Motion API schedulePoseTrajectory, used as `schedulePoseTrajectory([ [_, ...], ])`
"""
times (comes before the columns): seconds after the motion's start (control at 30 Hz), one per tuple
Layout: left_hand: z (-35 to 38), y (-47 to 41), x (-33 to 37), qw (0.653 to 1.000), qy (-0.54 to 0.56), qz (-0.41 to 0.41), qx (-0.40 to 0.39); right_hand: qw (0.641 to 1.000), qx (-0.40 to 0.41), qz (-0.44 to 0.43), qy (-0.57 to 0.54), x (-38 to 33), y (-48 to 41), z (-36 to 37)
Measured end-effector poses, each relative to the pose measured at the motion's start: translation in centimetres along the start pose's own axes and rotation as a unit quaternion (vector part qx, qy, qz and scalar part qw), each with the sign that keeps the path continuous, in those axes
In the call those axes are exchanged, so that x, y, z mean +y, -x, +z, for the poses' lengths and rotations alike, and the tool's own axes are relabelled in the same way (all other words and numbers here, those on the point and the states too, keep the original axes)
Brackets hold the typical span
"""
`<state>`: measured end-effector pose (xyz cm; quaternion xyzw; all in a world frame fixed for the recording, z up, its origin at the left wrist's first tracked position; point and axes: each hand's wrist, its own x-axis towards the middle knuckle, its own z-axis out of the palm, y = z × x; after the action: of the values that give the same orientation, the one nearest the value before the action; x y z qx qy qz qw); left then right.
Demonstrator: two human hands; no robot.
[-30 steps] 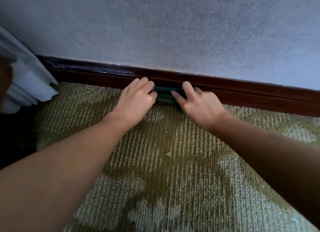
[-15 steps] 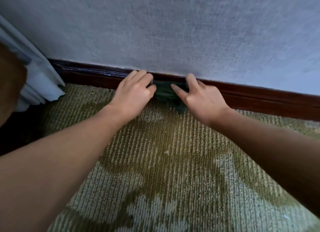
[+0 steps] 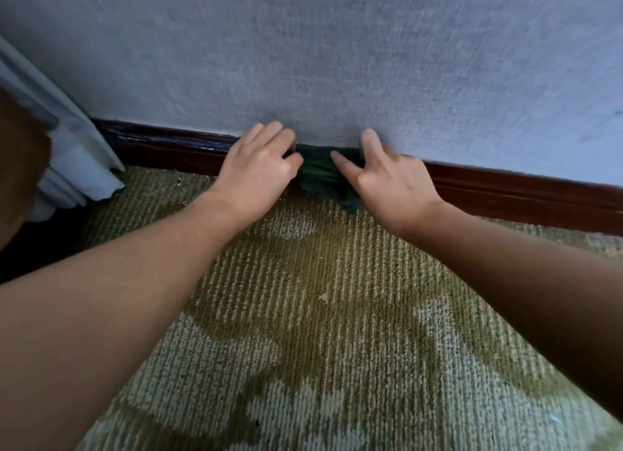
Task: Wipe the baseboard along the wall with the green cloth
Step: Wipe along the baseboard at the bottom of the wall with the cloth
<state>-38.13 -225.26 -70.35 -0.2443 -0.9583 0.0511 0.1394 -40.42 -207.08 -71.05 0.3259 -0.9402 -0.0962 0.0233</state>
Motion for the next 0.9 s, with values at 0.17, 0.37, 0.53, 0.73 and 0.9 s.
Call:
schedulePoseTrajectory([
  [0.17,0.0,-0.1,0.0,1.000,-0.010,0.006,-0.009,0.999,-0.021,0.006,-0.023,-0.3,-0.2,0.2],
  [0.37,0.1,0.0,0.0,1.000,0.002,-0.013,-0.016,0.998,-0.026,0.011,-0.059,-0.5,-0.2,0.6],
  [0.53,0.5,0.1,0.0,0.999,0.014,-0.031,-0.009,0.998,-0.030,0.008,-0.061,-0.6,0.1,1.1],
  [0.73,0.8,0.1,0.3,0.997,0.029,-0.071,-0.004,0.998,-0.033,0.010,-0.053,-0.6,0.2,1.5],
  [0.9,0.8,0.2,0.4,0.997,0.027,-0.067,0.013,0.999,-0.031,0.006,-0.040,-0.6,0.4,1.6],
])
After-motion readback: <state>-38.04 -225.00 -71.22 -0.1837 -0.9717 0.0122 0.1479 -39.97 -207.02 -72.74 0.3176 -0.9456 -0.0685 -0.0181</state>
